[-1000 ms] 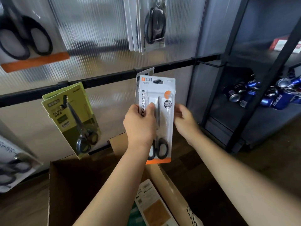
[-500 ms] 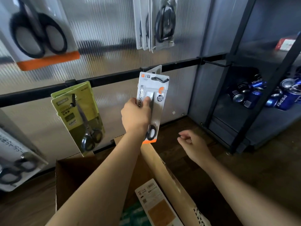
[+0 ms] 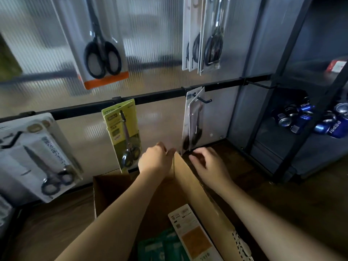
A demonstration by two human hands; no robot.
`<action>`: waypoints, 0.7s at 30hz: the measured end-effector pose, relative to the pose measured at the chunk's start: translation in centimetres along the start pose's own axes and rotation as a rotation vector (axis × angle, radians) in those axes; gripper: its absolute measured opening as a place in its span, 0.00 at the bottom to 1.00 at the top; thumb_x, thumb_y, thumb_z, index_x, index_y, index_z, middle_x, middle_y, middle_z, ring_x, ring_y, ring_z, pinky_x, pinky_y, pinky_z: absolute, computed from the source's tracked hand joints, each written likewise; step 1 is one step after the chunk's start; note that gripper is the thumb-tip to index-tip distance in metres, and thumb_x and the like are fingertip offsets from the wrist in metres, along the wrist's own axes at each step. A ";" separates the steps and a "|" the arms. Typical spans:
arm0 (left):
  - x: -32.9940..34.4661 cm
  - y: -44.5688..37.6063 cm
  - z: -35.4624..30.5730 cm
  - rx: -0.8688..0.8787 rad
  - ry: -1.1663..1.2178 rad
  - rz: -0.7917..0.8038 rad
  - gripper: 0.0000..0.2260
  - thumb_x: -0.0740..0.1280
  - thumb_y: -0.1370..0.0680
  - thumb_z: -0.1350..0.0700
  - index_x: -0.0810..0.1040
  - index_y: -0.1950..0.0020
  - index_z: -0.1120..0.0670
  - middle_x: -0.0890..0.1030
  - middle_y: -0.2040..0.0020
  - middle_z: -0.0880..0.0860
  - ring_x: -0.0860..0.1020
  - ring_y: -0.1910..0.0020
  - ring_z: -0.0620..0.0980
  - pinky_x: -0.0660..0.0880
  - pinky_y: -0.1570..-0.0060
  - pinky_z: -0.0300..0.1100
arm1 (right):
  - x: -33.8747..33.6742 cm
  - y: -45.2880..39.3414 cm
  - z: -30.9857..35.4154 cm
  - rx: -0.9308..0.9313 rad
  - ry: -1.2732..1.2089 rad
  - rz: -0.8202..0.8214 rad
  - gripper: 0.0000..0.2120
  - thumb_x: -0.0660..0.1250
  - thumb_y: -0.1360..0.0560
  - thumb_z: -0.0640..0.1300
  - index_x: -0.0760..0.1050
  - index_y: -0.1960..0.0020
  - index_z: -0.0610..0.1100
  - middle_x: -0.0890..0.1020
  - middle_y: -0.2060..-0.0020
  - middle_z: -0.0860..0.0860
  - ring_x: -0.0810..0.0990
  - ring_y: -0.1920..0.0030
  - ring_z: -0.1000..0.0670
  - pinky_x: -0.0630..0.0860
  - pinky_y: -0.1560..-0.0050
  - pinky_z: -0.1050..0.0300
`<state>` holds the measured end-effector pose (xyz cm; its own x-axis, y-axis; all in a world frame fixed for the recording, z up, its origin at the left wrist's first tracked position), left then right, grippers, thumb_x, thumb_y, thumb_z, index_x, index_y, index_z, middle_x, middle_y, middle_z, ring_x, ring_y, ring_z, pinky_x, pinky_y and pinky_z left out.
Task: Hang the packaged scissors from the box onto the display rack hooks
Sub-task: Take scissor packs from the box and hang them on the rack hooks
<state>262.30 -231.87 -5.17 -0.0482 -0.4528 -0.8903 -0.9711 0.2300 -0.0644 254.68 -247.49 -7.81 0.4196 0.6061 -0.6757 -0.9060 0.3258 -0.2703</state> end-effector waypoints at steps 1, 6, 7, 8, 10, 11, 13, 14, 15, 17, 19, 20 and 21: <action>-0.3 0.2 0.4 0.034 -0.091 0.014 0.20 0.57 0.21 0.39 0.73 0.43 0.54 0.80 0.49 0.55 0.79 0.52 0.55 0.77 0.52 0.48 | 0.4 0.4 0.8 -0.039 0.059 -0.007 0.16 0.59 0.21 0.55 0.71 0.37 0.51 0.72 0.43 0.54 0.73 0.47 0.56 0.71 0.53 0.63; 0.5 2.4 3.4 0.112 -0.361 0.107 0.18 0.59 0.21 0.42 0.72 0.41 0.54 0.79 0.47 0.55 0.78 0.49 0.54 0.73 0.55 0.45 | 4.2 3.5 3.0 -0.231 0.127 0.050 0.13 0.58 0.20 0.49 0.72 0.39 0.45 0.73 0.45 0.50 0.74 0.51 0.53 0.66 0.59 0.66; 1.2 3.0 4.3 0.102 -0.385 0.126 0.18 0.59 0.21 0.43 0.72 0.40 0.54 0.78 0.45 0.55 0.77 0.47 0.55 0.72 0.53 0.46 | 5.3 4.2 2.8 -0.252 0.141 0.086 0.12 0.58 0.20 0.49 0.73 0.40 0.44 0.74 0.46 0.49 0.75 0.52 0.52 0.66 0.61 0.65; 2.1 3.6 5.2 0.093 -0.406 0.153 0.18 0.59 0.21 0.43 0.71 0.39 0.54 0.78 0.44 0.55 0.77 0.45 0.56 0.72 0.52 0.46 | 6.3 4.8 2.3 -0.260 0.161 0.127 0.12 0.59 0.20 0.49 0.73 0.41 0.45 0.74 0.46 0.50 0.76 0.53 0.51 0.68 0.60 0.63; 4.4 4.9 6.9 0.076 -0.429 0.227 0.17 0.60 0.21 0.44 0.71 0.39 0.54 0.78 0.43 0.54 0.76 0.44 0.56 0.70 0.52 0.45 | 8.2 6.2 0.7 -0.229 0.172 0.220 0.12 0.59 0.20 0.50 0.73 0.42 0.46 0.74 0.46 0.51 0.76 0.51 0.50 0.73 0.56 0.56; 5.6 5.6 7.6 0.064 -0.435 0.271 0.16 0.60 0.21 0.44 0.71 0.39 0.54 0.78 0.43 0.54 0.76 0.44 0.55 0.70 0.53 0.45 | 9.0 6.9 -0.1 -0.186 0.160 0.269 0.12 0.59 0.20 0.51 0.72 0.41 0.47 0.73 0.46 0.52 0.76 0.50 0.51 0.75 0.53 0.55; 8.1 7.0 9.0 0.050 -0.454 0.356 0.16 0.60 0.21 0.45 0.71 0.39 0.54 0.77 0.43 0.54 0.76 0.45 0.55 0.69 0.56 0.45 | 10.4 8.2 -2.2 -0.075 0.163 0.381 0.12 0.58 0.20 0.50 0.71 0.39 0.47 0.72 0.43 0.53 0.75 0.48 0.52 0.75 0.49 0.54; 9.3 7.7 9.6 0.048 -0.468 0.398 0.15 0.61 0.21 0.46 0.71 0.39 0.54 0.77 0.43 0.55 0.76 0.45 0.55 0.69 0.57 0.45 | 11.1 8.8 -3.2 -0.027 0.188 0.428 0.13 0.58 0.20 0.50 0.70 0.38 0.47 0.71 0.43 0.52 0.75 0.48 0.52 0.75 0.49 0.54; 10.5 8.3 10.0 0.046 -0.485 0.441 0.15 0.61 0.21 0.46 0.70 0.39 0.54 0.77 0.43 0.55 0.76 0.44 0.56 0.69 0.57 0.46 | 11.8 9.3 -4.2 0.018 0.222 0.471 0.12 0.58 0.20 0.50 0.70 0.38 0.47 0.71 0.42 0.52 0.75 0.47 0.52 0.75 0.49 0.54; 12.7 9.2 10.8 0.029 -0.505 0.521 0.15 0.62 0.21 0.48 0.70 0.37 0.54 0.76 0.41 0.55 0.76 0.43 0.56 0.69 0.57 0.46 | 13.1 10.3 -6.0 0.110 0.284 0.552 0.14 0.59 0.20 0.50 0.69 0.37 0.47 0.71 0.41 0.50 0.74 0.44 0.49 0.75 0.47 0.53; 14.7 9.8 11.2 0.005 -0.496 0.587 0.13 0.62 0.21 0.51 0.70 0.38 0.53 0.76 0.41 0.55 0.76 0.43 0.55 0.70 0.57 0.46 | 14.2 11.3 -7.7 0.231 0.303 0.624 0.20 0.59 0.21 0.51 0.66 0.31 0.46 0.70 0.36 0.48 0.72 0.38 0.47 0.73 0.41 0.51; 15.6 10.0 11.3 -0.001 -0.487 0.611 0.12 0.62 0.21 0.52 0.70 0.38 0.53 0.76 0.41 0.55 0.76 0.43 0.55 0.70 0.56 0.46 | 14.7 11.7 -8.4 0.287 0.301 0.644 0.22 0.60 0.21 0.52 0.63 0.29 0.46 0.69 0.35 0.47 0.71 0.37 0.47 0.72 0.40 0.51; 16.4 10.2 11.2 -0.002 -0.477 0.631 0.12 0.62 0.21 0.53 0.70 0.38 0.54 0.76 0.41 0.55 0.76 0.43 0.55 0.71 0.55 0.46 | 15.2 12.1 -9.0 0.337 0.301 0.657 0.24 0.61 0.22 0.52 0.62 0.29 0.46 0.69 0.34 0.46 0.71 0.36 0.46 0.72 0.40 0.51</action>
<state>254.26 -227.29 -25.52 -0.4849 0.1810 -0.8556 -0.7940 0.3191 0.5175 249.62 -240.87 -27.54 -0.2712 0.5442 -0.7939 -0.8769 0.2004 0.4370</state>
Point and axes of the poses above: each hand's wrist, its own y-axis away from the middle knuckle, its own x-axis out of the palm, z = x × y, the point moved 8 cm from there along -y, towards the middle knuckle
